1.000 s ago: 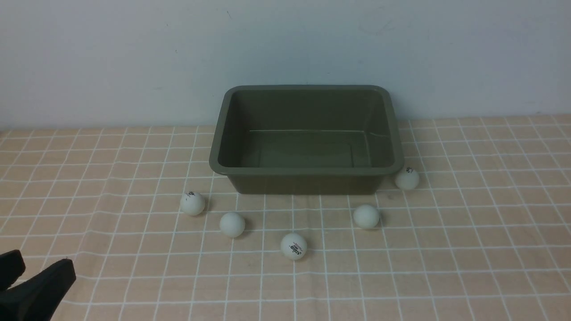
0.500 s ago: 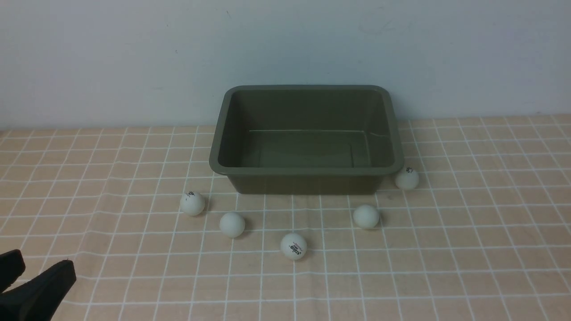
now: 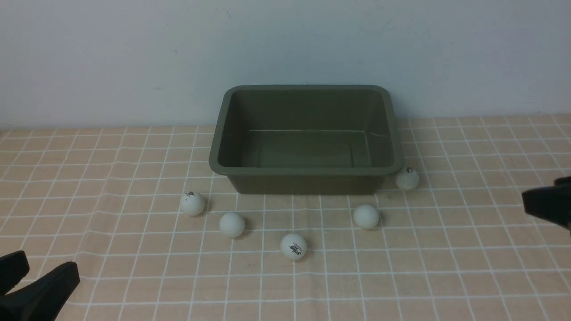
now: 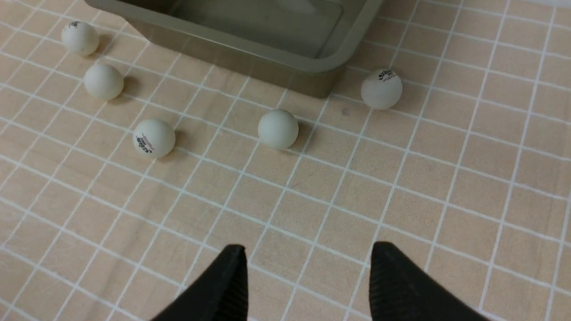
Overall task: Put the table tennis balls into the box on the light coffee tablecloth.
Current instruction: 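Reach for and grasp a ping pong ball on the table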
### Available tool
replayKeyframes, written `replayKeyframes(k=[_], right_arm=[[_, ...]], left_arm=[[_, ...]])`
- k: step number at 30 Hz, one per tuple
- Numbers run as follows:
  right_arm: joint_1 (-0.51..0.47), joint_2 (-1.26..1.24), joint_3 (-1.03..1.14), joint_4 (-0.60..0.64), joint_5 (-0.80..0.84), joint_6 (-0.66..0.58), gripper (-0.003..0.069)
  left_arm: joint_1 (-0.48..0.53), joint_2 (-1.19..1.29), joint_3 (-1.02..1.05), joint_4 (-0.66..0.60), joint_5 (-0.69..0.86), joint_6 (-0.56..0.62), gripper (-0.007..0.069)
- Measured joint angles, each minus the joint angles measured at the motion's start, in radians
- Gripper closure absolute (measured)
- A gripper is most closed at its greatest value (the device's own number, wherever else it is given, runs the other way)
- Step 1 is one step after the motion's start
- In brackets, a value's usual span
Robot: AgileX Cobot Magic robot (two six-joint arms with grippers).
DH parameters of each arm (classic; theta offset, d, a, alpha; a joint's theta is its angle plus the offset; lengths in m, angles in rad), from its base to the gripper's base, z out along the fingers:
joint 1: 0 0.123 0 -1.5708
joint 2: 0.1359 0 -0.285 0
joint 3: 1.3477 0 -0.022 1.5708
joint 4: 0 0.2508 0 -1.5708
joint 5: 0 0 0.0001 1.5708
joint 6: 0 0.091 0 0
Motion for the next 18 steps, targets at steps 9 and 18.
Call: replayKeyframes(k=[9,18], right_arm=[[0.0,0.212,-0.127,-0.049,-0.024,-0.194,0.0342],[0.0,0.413,-0.214,-0.033,-0.034,-0.203,0.0302]], left_arm=[[0.0,0.068,-0.023,-0.008,0.026,0.025,0.0239],[0.0,0.171,-0.12,-0.009,0.031,0.061,0.0239]])
